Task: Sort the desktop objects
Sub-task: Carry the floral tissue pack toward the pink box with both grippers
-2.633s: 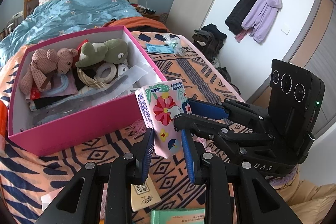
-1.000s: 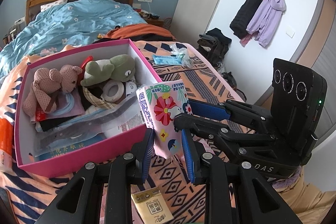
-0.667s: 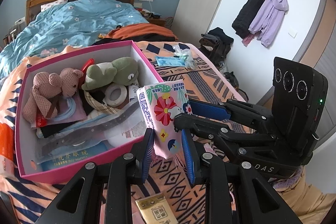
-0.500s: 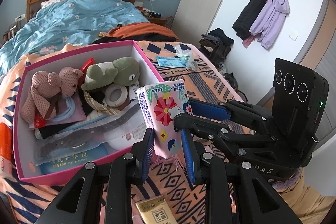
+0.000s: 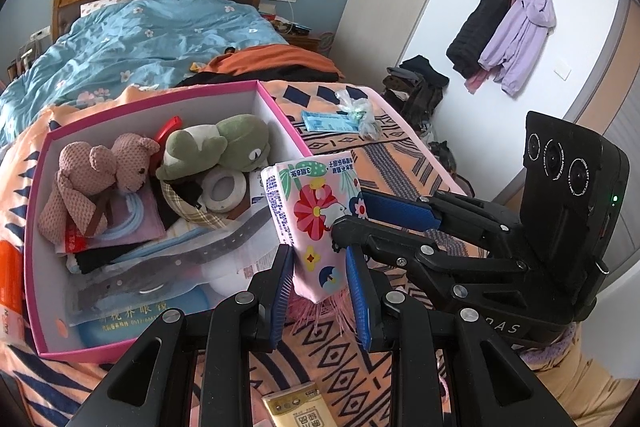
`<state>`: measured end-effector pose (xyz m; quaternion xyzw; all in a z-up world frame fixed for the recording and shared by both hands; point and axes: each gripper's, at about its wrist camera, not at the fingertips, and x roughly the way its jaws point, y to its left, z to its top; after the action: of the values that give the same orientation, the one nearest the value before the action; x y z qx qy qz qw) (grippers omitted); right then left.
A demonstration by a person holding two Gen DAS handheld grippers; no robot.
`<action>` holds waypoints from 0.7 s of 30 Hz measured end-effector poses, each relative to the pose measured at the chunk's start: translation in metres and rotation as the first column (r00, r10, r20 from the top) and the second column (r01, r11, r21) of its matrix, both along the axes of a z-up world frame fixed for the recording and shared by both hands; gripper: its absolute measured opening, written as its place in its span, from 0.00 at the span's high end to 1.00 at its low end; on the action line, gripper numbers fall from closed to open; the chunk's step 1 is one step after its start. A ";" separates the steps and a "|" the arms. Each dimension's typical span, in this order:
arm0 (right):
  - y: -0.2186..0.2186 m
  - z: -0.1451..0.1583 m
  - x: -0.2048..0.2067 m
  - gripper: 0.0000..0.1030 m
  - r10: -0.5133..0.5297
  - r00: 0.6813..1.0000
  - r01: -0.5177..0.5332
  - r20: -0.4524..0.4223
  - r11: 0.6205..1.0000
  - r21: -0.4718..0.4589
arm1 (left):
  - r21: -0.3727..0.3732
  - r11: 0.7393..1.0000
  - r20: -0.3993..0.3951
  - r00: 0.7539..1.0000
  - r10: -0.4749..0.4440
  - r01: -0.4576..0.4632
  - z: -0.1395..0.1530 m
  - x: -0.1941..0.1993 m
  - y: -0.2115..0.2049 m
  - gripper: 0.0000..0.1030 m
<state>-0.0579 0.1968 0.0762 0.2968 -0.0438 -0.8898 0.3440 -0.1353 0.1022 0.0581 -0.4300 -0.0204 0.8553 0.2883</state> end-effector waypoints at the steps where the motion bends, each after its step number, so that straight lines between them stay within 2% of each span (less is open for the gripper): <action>1: 0.000 0.000 0.000 0.68 -0.001 1.000 0.001 -0.001 1.000 0.000 | 0.001 1.000 0.001 1.000 0.001 -0.001 0.000 -0.001 0.000 0.75; 21: -0.003 0.003 -0.012 0.68 -0.006 1.000 0.006 -0.006 1.000 0.022 | 0.008 1.000 0.007 1.000 0.024 -0.024 0.000 -0.014 -0.001 0.75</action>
<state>-0.0698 0.1943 0.0797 0.2976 -0.0339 -0.8921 0.3383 -0.1492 0.1009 0.0578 -0.4315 -0.0303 0.8571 0.2798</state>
